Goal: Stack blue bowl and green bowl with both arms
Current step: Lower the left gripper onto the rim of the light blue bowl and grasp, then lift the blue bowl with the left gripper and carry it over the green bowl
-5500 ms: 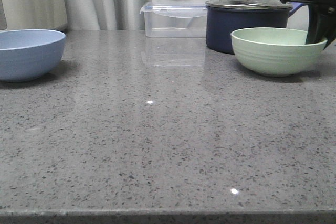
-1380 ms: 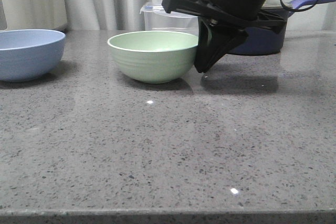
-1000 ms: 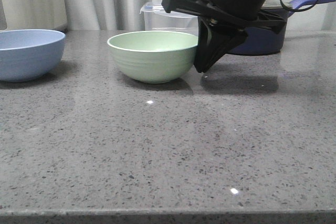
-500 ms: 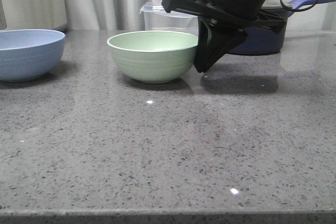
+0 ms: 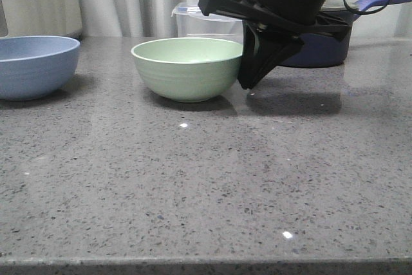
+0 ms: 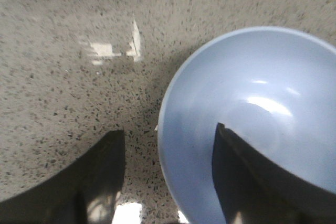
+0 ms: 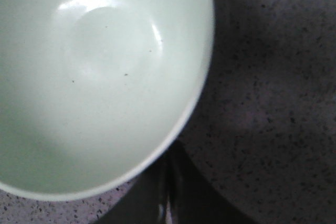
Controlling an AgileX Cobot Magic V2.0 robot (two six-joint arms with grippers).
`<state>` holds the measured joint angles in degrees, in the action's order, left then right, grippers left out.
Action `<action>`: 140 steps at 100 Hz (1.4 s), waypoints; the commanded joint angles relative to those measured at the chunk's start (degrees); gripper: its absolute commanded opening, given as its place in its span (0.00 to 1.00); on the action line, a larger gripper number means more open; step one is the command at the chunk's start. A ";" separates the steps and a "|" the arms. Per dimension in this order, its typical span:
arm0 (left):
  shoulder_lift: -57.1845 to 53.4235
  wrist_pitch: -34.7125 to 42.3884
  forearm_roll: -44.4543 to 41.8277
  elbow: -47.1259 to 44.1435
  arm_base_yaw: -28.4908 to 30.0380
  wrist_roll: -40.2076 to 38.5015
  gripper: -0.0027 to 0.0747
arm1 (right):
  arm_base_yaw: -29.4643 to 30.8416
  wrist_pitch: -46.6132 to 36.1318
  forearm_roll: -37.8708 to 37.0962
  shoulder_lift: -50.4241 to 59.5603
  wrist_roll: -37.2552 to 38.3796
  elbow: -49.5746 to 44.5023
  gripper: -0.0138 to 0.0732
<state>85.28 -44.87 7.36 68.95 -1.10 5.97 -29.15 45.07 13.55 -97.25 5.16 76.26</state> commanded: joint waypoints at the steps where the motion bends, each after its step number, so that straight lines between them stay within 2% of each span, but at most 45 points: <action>1: -0.13 1.84 1.00 2.33 0.03 -0.33 0.51 | 0.01 -2.13 0.74 2.45 -0.71 1.29 0.10; 38: 2.84 2.26 1.47 2.33 0.03 -0.33 0.51 | 0.01 -2.13 0.74 2.45 -0.71 1.29 0.10; 44: 2.84 2.26 1.47 2.33 0.03 -0.33 0.48 | 0.01 -2.13 0.74 2.45 -0.71 1.29 0.10; 77: 2.84 2.26 2.02 2.33 0.03 -0.33 0.01 | 0.01 -2.13 0.74 2.45 -0.71 1.29 0.10; 106: 2.84 1.13 3.70 4.13 0.03 -0.33 0.01 | 0.01 -2.13 0.74 2.45 -0.71 1.29 0.10; 120: 2.84 -2.94 7.81 9.29 -0.99 -0.33 0.01 | 0.01 -2.13 0.74 2.45 -0.71 1.29 0.10; 140: 4.45 -8.03 7.86 19.41 -6.79 -0.33 0.01 | 0.01 -2.13 0.74 2.45 -0.71 1.29 0.10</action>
<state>90.97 -52.91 13.17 82.97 -5.29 5.97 -29.15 45.07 13.55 -97.25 5.16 76.26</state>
